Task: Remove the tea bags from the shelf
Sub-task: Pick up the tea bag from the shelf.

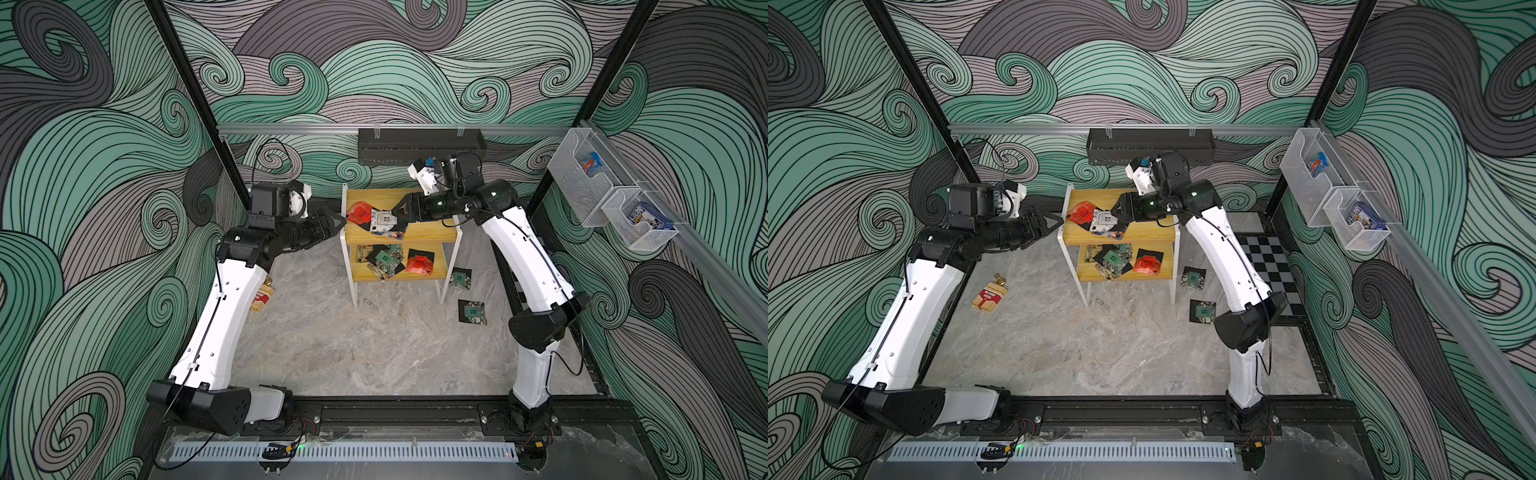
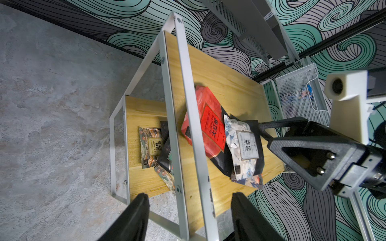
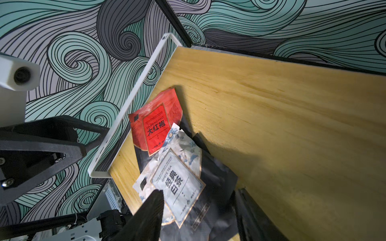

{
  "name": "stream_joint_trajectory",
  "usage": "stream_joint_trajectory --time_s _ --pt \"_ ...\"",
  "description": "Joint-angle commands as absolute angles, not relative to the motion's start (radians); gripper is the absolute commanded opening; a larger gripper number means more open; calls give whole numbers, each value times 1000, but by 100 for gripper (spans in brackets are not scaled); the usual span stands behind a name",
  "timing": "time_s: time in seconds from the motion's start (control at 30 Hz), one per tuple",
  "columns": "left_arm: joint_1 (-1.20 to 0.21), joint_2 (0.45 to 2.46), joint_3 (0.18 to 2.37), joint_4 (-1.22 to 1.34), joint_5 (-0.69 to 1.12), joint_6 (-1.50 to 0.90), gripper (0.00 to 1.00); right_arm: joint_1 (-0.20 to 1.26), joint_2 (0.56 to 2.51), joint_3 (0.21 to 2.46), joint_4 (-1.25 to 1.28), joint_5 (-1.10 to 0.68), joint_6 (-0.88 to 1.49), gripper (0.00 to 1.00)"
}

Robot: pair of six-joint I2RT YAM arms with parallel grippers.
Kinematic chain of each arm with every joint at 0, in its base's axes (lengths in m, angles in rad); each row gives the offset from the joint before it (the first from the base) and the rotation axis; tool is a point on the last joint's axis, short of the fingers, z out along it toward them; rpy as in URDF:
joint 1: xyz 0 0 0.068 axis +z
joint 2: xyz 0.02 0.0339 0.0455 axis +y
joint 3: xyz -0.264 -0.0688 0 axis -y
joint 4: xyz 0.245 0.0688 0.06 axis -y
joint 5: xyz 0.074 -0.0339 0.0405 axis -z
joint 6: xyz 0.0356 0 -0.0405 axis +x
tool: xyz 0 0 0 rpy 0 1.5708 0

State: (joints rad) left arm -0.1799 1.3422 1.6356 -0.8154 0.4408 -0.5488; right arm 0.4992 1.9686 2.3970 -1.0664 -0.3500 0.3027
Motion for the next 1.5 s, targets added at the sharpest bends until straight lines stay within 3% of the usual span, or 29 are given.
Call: stream_joint_trajectory --time_s 0.0,0.23,0.53,0.87,1.47 --pt "-182 1327 1638 -813 437 -532 66 509 1991 2419 -1078 -323 298 58" --pt "-183 1324 1629 -811 436 -535 66 523 2008 2418 -1090 -267 280 53" --pt "-183 1325 1632 -812 433 -535 66 532 2006 2385 -1094 -198 278 29" --pt "-183 1323 1635 -816 428 -535 66 529 2018 2448 -1093 -159 299 9" --pt "-183 1318 1628 -815 425 -532 66 465 2004 2564 -1092 -238 362 0"
